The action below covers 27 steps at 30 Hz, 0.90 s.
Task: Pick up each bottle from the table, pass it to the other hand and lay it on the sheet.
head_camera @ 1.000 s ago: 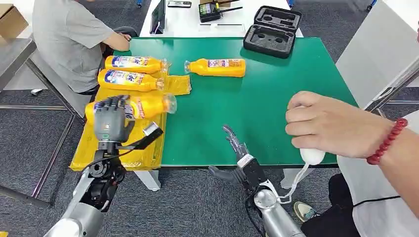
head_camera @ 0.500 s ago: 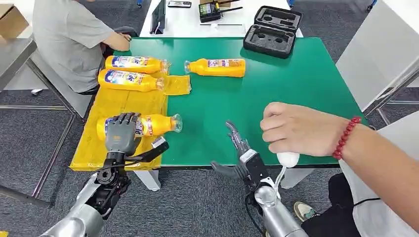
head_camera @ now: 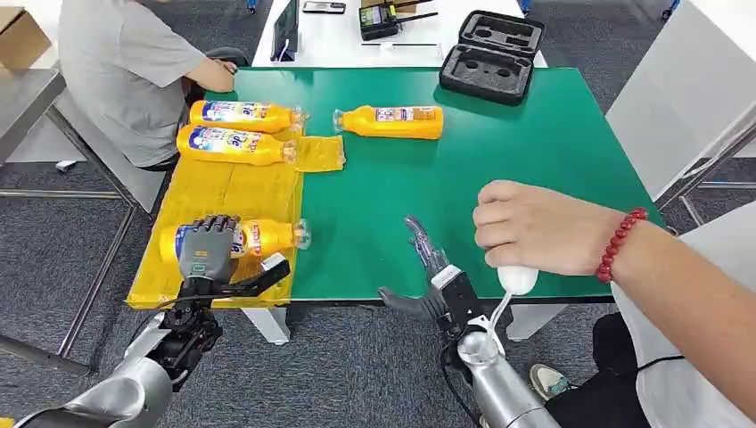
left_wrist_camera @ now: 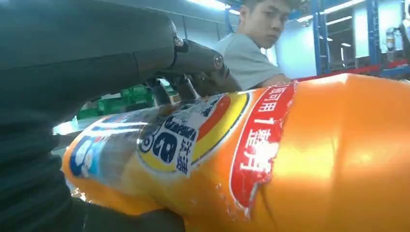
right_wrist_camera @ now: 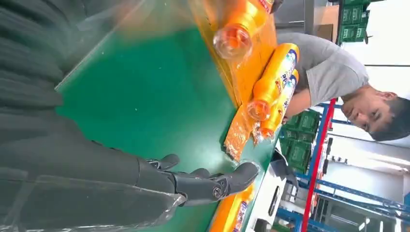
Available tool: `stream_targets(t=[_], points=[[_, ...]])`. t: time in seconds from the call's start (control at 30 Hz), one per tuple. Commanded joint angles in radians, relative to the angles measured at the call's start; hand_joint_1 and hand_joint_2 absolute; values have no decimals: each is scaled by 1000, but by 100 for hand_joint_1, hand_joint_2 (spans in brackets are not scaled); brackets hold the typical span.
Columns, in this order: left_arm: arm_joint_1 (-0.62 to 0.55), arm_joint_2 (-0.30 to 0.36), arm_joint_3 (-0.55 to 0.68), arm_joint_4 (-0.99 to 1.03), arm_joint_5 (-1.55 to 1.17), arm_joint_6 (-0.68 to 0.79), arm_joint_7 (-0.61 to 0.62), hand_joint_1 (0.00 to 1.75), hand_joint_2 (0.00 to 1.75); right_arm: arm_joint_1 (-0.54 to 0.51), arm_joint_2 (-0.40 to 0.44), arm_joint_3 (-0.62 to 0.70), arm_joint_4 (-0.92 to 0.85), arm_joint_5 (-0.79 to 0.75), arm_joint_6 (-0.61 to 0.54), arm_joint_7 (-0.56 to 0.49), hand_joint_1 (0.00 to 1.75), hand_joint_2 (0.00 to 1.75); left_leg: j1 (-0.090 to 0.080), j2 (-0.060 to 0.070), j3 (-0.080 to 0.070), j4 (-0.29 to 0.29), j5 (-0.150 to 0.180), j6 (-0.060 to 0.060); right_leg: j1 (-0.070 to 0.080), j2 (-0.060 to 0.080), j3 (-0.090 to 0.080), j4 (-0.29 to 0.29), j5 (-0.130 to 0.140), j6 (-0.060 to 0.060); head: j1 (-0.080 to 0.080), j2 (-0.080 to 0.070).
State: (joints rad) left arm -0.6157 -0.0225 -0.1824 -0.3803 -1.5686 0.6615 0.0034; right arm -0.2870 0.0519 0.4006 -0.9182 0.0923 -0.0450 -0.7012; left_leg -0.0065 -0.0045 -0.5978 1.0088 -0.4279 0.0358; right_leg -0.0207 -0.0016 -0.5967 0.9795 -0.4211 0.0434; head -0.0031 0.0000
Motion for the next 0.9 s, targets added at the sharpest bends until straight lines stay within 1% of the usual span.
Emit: stream_targets(t=[0.03, 0.07, 0.23, 0.3, 0.33, 0.47, 0.53, 0.63, 0.67, 0.73, 0.83, 0.9], points=[[-60, 18, -58, 100, 1, 37, -12, 23, 175, -50, -8, 34, 64, -7, -6, 3, 0, 175, 3, 2, 4, 1, -2, -3, 3, 1, 4, 0, -1, -3, 0, 0], [-60, 18, -58, 100, 1, 37, -12, 23, 175, -50, -8, 34, 64, -7, -6, 3, 0, 175, 1, 1, 1, 1, -1, -2, 1, 1, 1, 0, 0, -2, 0, 0], [-60, 18, -58, 100, 1, 37, -12, 23, 175, -50, -8, 34, 64, -7, -6, 3, 0, 175, 5, 2, 7, 3, -5, -5, 5, 2, 8, 1, -3, -5, 0, 0], [-60, 18, -58, 100, 1, 37, -12, 23, 175, -50, -8, 34, 64, -7, -6, 3, 0, 175, 4, 2, 6, 1, -3, -4, 4, 1, 7, -1, -2, -4, 0, 0], [-60, 18, -58, 100, 1, 37, -12, 23, 175, -50, -8, 34, 64, -7, -6, 3, 0, 175, 1, 1, 2, 0, -1, -1, 1, 1, 2, 0, 0, -1, 0, 0], [-60, 18, -58, 100, 1, 37, -12, 23, 175, -50, -8, 34, 64, -7, -6, 3, 0, 175, 2, 1, 3, 1, -2, -2, 2, 1, 4, 0, -1, -2, 0, 0], [-60, 18, -58, 100, 1, 37, -12, 23, 175, -50, -8, 34, 64, -7, -6, 3, 0, 175, 1, 1, 1, 0, -1, -1, 1, 1, 1, 0, 0, -1, 0, 0], [-60, 18, -58, 100, 1, 37, -12, 23, 175, -50, -8, 34, 64, -7, -6, 3, 0, 175, 2, 1, 4, 1, -2, -3, 2, 1, 4, 0, -1, -2, 0, 0], [-59, 18, -63, 104, -2, 37, -14, 0, 175, -50, -8, 35, 66, -7, -7, 3, 0, 175, 2, 1, 3, 1, -2, -2, 2, 1, 3, 0, -1, -2, 0, 0], [-49, 15, -51, 81, 4, 37, -23, 0, 175, -53, -9, 37, 71, -8, -10, 3, 0, 175, 1, 1, 1, 0, 0, -1, 1, 0, 1, 0, 0, -1, 0, 0], [-32, 15, -46, 47, 2, 37, -35, 0, 175, -56, -9, 37, 77, -16, -5, 3, 0, 175, 1, 1, 2, 0, -1, -1, 1, 1, 1, 0, 0, -1, 0, 0], [-27, 21, -77, 25, -2, 37, -31, 0, 175, -64, -7, 41, 84, -17, -4, 3, 0, 175, 1, 1, 2, 0, -1, -2, 1, 1, 2, 0, 0, -2, 0, 0]])
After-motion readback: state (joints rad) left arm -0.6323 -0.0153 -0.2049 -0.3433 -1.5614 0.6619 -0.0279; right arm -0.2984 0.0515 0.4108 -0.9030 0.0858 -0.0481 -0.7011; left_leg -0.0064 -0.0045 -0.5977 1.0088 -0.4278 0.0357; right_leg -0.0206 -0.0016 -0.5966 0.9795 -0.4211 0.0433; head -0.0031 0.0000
